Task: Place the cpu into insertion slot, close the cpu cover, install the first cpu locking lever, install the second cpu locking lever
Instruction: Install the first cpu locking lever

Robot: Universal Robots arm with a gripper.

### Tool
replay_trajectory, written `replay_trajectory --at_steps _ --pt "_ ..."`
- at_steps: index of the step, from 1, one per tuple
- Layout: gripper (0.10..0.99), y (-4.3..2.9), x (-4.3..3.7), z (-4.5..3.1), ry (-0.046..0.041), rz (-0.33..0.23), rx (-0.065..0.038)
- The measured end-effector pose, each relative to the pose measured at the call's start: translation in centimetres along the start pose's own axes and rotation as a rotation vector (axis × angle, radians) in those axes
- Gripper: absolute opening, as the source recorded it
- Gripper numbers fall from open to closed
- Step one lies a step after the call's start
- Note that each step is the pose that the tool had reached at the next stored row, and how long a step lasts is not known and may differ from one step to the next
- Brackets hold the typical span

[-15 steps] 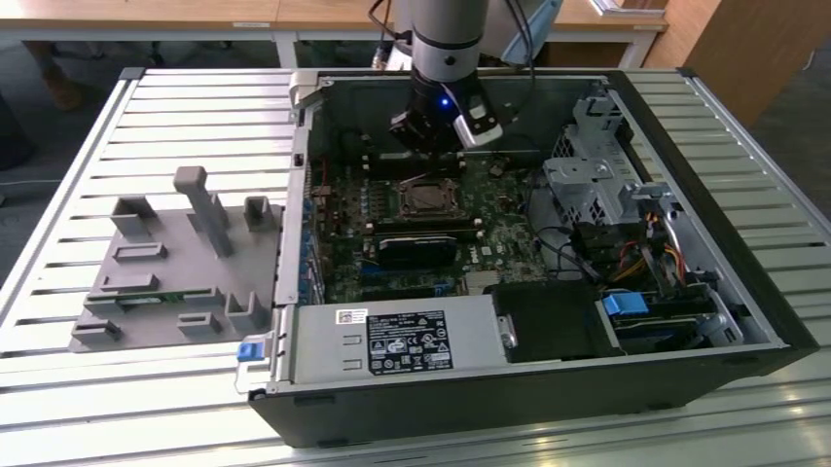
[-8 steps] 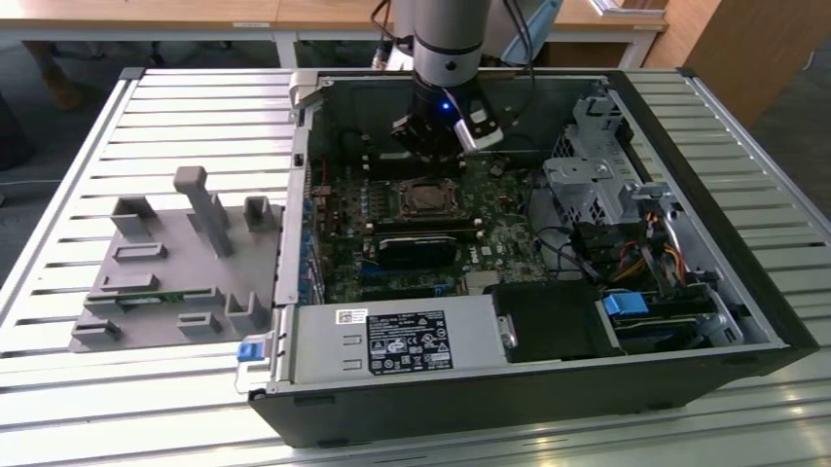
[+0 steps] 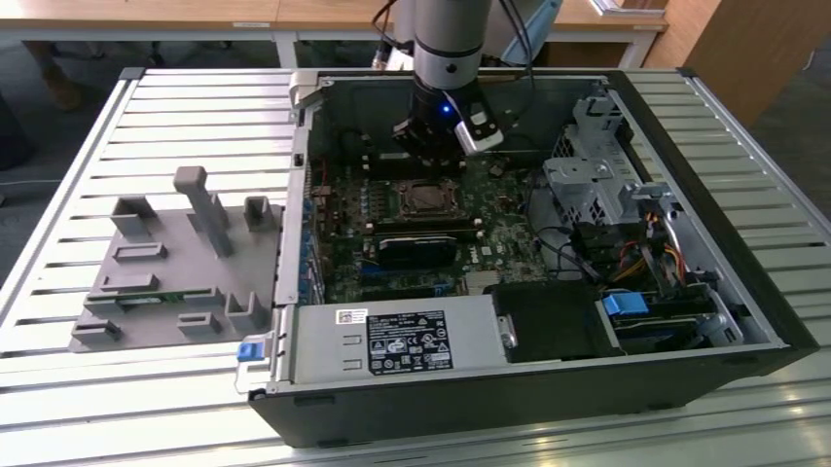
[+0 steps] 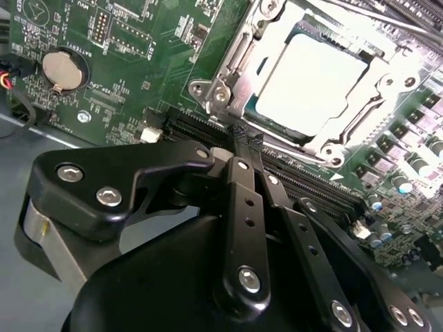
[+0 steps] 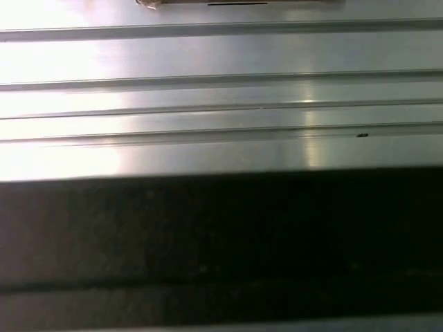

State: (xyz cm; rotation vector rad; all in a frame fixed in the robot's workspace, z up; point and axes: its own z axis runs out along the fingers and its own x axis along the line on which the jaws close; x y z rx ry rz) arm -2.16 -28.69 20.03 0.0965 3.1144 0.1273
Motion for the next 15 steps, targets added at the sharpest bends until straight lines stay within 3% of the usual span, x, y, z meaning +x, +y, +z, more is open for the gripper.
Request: replay_trajectory --at_steps 8,15 --pt "0.106 0.12 0.00 0.14 -0.0008 0.000 0.017" --pt "0.106 0.18 -0.04 -0.08 -0.0002 0.000 0.018"
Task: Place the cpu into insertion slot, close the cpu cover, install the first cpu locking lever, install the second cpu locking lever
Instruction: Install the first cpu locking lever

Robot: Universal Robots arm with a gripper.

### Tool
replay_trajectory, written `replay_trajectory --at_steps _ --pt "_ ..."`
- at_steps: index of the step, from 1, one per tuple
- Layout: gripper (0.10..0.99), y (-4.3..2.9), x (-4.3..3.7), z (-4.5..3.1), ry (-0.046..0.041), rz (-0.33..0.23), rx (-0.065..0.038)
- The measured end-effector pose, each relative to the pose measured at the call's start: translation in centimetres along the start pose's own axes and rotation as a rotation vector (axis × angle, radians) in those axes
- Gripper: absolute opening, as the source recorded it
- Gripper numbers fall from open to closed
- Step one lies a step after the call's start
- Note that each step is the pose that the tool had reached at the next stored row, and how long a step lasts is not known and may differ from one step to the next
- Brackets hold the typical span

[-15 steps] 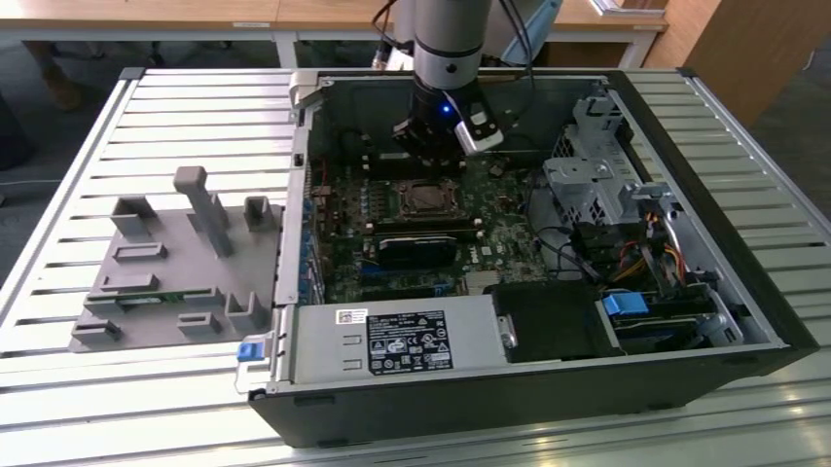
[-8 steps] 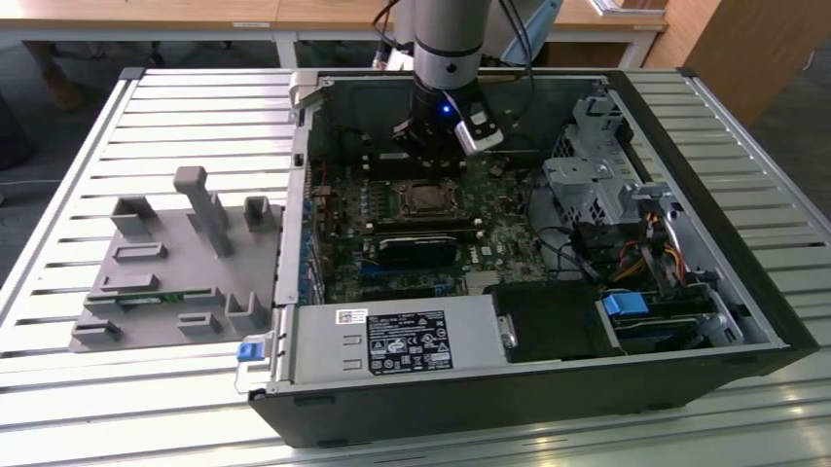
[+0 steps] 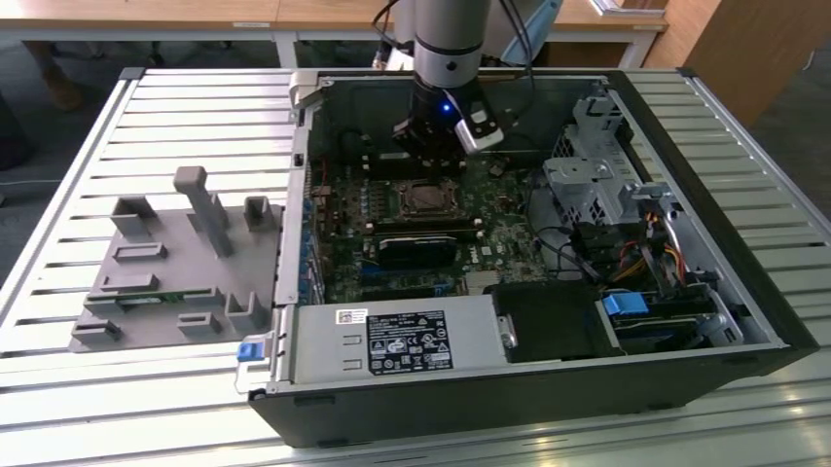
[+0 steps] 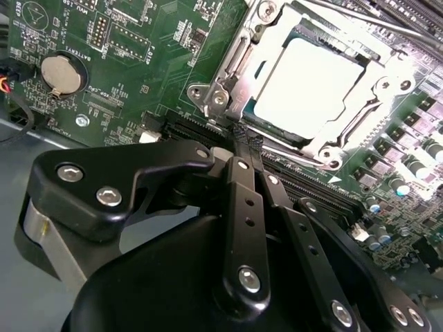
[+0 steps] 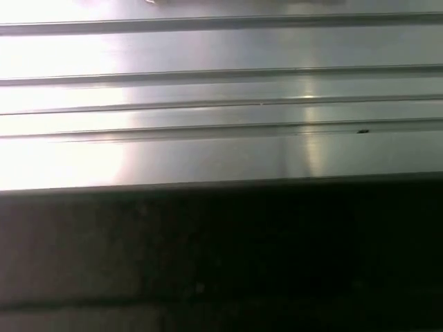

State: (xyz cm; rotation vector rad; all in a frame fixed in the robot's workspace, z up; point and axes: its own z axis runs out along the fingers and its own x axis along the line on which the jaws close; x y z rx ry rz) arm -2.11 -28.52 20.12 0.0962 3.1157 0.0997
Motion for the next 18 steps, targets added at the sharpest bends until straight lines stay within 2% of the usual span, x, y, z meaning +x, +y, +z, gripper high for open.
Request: replay_trajectory --at_steps 3,9,18 --pt "0.106 0.01 -0.14 0.00 0.0001 0.000 0.001" --pt "0.106 0.02 -0.18 0.17 -0.0003 0.000 0.014" --pt "0.106 0.12 -0.16 0.51 -0.0007 0.000 0.025"
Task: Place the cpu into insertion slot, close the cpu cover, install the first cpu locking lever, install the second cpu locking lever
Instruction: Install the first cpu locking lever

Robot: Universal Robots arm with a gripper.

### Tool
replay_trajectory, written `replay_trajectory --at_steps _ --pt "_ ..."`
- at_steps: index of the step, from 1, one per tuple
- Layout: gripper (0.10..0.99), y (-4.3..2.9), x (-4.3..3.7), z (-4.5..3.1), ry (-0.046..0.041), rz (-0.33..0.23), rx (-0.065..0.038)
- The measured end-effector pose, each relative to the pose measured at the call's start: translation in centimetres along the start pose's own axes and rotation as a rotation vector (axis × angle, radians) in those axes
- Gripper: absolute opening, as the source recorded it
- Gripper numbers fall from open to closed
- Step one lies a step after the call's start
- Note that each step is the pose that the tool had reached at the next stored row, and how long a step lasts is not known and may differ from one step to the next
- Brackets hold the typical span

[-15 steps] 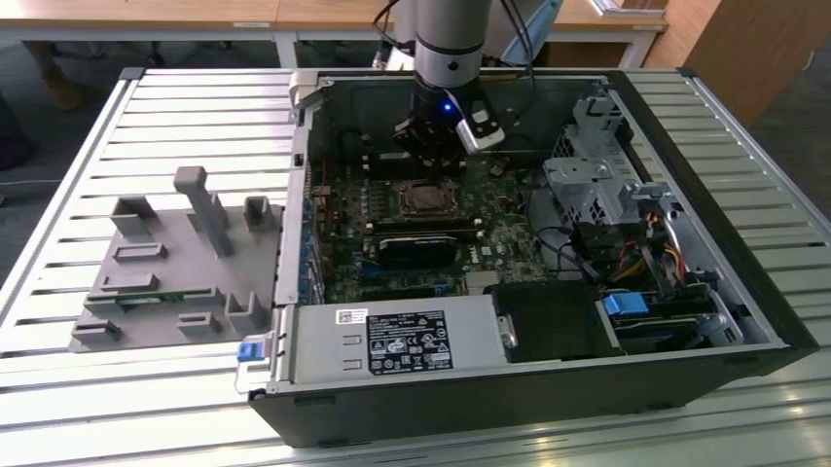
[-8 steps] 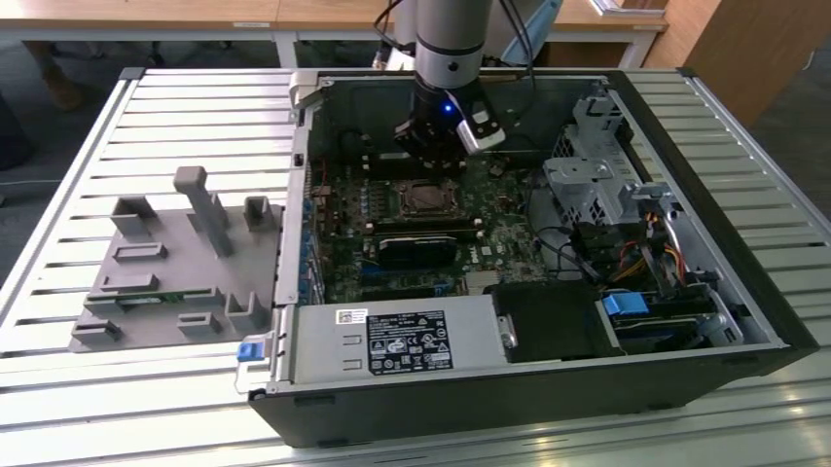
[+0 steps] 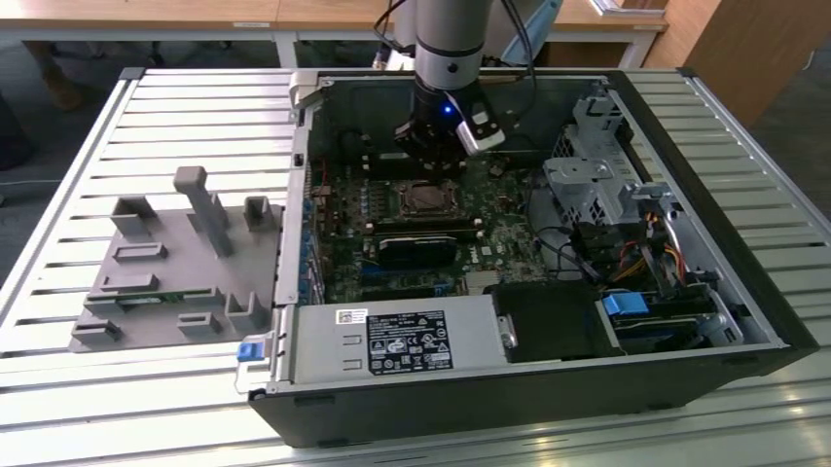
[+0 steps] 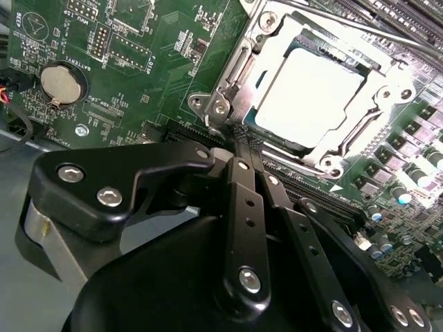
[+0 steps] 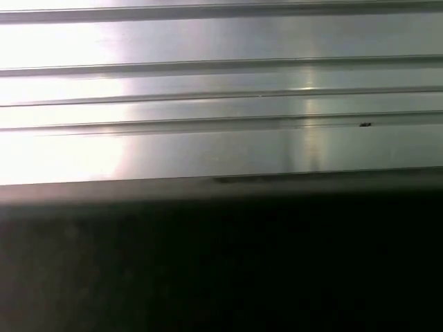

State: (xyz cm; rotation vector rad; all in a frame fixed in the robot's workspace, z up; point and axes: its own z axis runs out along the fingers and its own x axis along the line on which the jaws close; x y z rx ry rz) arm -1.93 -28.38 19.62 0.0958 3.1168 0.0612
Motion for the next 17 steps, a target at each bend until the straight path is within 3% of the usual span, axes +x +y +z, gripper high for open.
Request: replay_trajectory --at_steps 5,10,17 --pt "0.106 0.16 -0.02 -0.15 -0.0011 0.000 -0.003" --pt "0.106 0.19 -0.03 -1.44 0.0006 0.000 -0.001" --pt "0.106 -0.06 -0.10 -1.48 0.0006 0.000 -0.001"
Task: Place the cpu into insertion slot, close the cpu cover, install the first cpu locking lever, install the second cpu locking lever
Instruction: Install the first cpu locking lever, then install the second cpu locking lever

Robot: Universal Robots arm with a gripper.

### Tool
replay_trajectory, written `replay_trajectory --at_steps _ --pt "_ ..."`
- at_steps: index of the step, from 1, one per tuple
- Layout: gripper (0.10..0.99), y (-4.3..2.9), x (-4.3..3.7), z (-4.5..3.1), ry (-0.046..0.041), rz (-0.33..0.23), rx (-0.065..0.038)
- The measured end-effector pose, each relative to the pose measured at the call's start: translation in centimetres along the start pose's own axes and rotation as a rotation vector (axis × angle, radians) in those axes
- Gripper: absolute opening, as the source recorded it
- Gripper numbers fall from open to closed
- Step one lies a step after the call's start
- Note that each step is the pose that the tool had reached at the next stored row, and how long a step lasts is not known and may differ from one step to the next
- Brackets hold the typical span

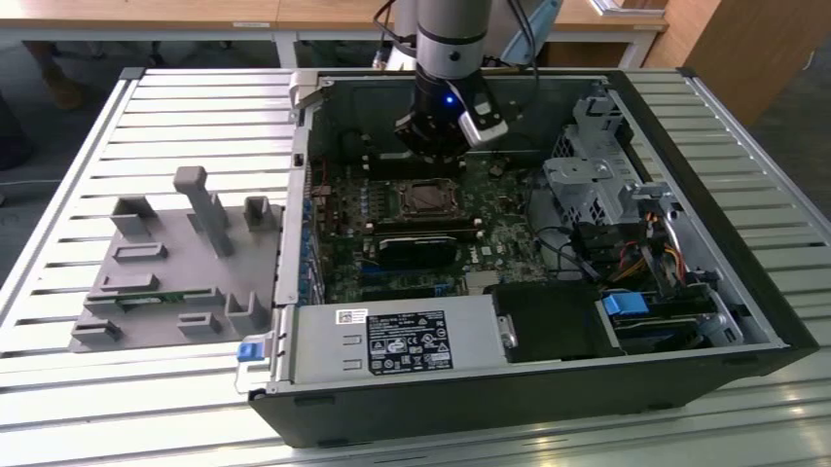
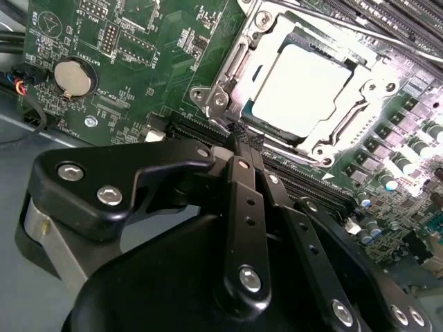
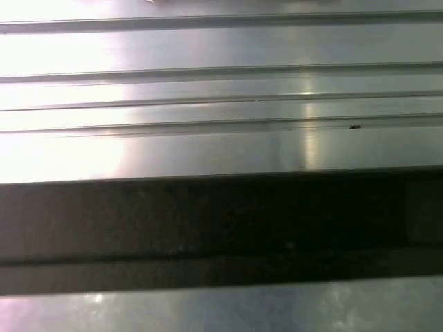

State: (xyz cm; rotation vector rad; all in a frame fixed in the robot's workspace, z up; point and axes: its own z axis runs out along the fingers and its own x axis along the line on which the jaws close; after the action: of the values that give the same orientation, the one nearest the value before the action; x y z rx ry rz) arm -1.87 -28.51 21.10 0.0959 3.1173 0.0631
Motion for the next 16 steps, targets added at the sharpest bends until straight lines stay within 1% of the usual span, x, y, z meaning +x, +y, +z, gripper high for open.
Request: replay_trajectory --at_steps 16 --pt "0.106 -0.49 -0.11 -0.03 0.0001 0.000 0.000"
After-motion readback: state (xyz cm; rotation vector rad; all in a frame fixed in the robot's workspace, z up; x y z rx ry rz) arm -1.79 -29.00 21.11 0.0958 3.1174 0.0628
